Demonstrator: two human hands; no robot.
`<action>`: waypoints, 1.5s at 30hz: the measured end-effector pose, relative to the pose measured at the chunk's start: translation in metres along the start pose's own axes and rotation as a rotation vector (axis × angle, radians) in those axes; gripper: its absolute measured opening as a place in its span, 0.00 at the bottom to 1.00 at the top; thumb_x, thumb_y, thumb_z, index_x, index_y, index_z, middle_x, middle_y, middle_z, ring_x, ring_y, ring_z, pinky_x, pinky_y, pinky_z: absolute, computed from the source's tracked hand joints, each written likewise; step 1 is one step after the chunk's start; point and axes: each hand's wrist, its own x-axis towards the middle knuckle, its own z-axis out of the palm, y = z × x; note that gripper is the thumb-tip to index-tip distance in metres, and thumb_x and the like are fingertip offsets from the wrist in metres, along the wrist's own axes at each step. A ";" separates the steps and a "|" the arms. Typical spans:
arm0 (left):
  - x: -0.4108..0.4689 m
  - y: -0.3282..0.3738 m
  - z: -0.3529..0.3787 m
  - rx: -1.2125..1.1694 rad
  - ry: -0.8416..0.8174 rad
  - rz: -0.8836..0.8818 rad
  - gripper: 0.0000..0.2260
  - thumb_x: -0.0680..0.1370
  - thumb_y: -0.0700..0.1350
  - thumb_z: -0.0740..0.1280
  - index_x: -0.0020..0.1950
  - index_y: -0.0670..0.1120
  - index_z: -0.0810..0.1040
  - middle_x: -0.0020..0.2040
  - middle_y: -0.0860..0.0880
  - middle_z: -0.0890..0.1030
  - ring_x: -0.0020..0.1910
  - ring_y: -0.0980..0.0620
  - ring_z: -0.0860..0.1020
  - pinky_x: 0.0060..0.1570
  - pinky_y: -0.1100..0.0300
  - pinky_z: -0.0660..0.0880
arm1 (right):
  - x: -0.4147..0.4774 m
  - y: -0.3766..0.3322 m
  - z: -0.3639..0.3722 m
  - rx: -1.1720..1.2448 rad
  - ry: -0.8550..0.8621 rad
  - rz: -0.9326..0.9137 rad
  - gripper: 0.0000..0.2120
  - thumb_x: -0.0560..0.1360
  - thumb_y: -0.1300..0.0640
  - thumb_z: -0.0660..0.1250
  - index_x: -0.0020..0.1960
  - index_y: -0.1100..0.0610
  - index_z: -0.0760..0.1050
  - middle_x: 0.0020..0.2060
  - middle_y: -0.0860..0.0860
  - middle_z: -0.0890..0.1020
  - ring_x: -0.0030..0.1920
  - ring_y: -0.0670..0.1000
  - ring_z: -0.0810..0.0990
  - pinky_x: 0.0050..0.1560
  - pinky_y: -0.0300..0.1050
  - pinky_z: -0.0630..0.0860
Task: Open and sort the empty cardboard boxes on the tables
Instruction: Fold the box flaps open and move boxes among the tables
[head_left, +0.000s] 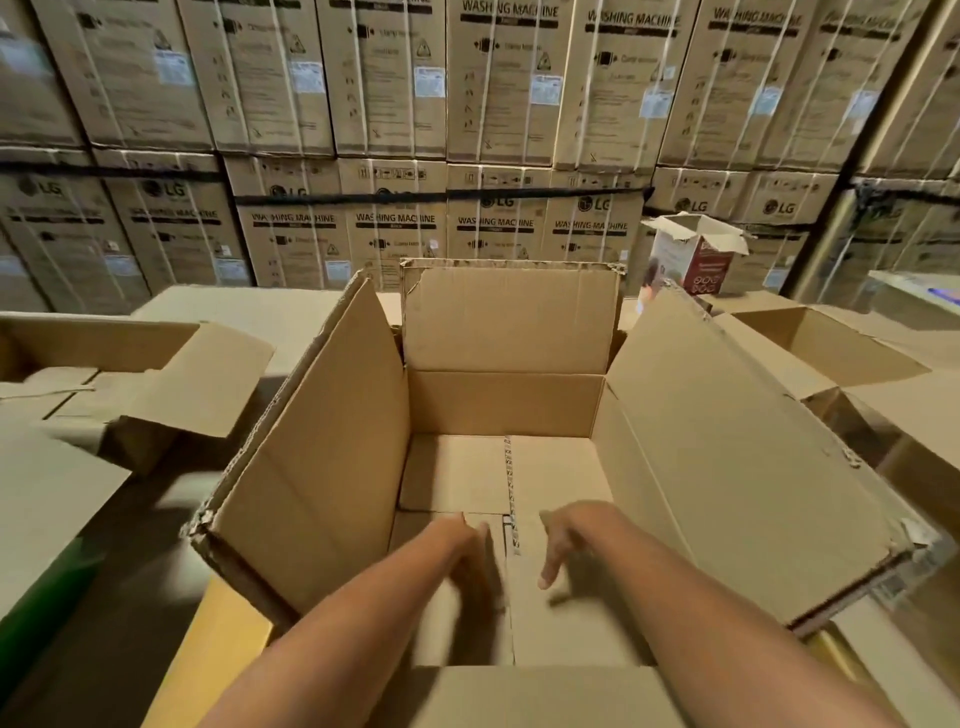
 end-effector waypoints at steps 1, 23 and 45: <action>0.011 0.001 0.016 0.042 0.016 -0.020 0.39 0.81 0.48 0.64 0.81 0.46 0.40 0.80 0.35 0.46 0.78 0.32 0.48 0.75 0.41 0.56 | 0.012 -0.002 0.013 0.008 -0.047 0.022 0.45 0.66 0.40 0.79 0.76 0.57 0.66 0.73 0.54 0.71 0.69 0.59 0.73 0.65 0.53 0.72; -0.121 -0.034 -0.068 -0.500 0.526 0.136 0.38 0.81 0.58 0.62 0.82 0.45 0.45 0.81 0.37 0.45 0.80 0.40 0.49 0.77 0.49 0.51 | -0.093 0.022 -0.012 0.479 0.662 -0.266 0.48 0.74 0.40 0.71 0.81 0.58 0.50 0.79 0.58 0.59 0.79 0.56 0.58 0.76 0.49 0.59; -0.450 -0.031 0.232 -0.726 1.367 0.096 0.26 0.80 0.52 0.65 0.76 0.45 0.67 0.77 0.47 0.65 0.79 0.52 0.57 0.75 0.42 0.61 | -0.357 -0.089 0.239 0.880 1.227 -0.909 0.33 0.75 0.43 0.68 0.77 0.49 0.63 0.71 0.44 0.71 0.70 0.45 0.71 0.62 0.47 0.77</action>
